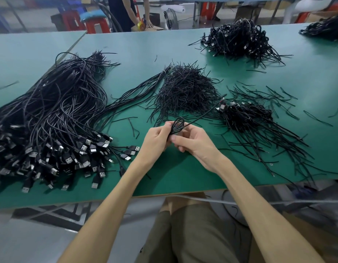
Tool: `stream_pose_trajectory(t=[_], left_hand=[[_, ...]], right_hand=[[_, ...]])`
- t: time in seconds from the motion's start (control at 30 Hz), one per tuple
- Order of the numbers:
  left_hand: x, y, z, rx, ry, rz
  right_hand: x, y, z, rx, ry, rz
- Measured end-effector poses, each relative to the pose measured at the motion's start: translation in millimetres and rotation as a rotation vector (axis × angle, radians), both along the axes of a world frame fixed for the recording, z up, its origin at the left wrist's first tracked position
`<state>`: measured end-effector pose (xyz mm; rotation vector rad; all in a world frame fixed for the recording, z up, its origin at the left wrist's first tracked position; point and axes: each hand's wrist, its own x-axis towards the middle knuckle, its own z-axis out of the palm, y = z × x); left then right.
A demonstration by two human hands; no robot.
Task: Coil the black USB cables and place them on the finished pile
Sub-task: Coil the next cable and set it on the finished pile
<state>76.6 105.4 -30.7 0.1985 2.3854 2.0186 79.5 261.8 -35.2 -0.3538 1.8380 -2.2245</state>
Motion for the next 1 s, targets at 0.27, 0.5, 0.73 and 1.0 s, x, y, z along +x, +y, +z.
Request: stream_pose_trajectory(t=[0.27,0.5,0.73,1.0], left_hand=[[1.1,-1.6,2.2,0.018,-0.004,0.037],[1.8,-2.2,3.1,0.024,-0.015,0.032],[2.7,-3.1,2.4,0.032,-0.004,0.053],[6.2,2.2,1.6,-0.070,0.127,0.095]], right_hand=[[4.6,-7.2,-4.2,0.449,0.278,-0.285],[9.1,-8.4,-3.0,0.500,0.331,-0.197],[11.9,-8.7,-2.6,0.470,0.370,-0.220],[10.7,-7.4,-2.6,0.499,0.415,-0.346]])
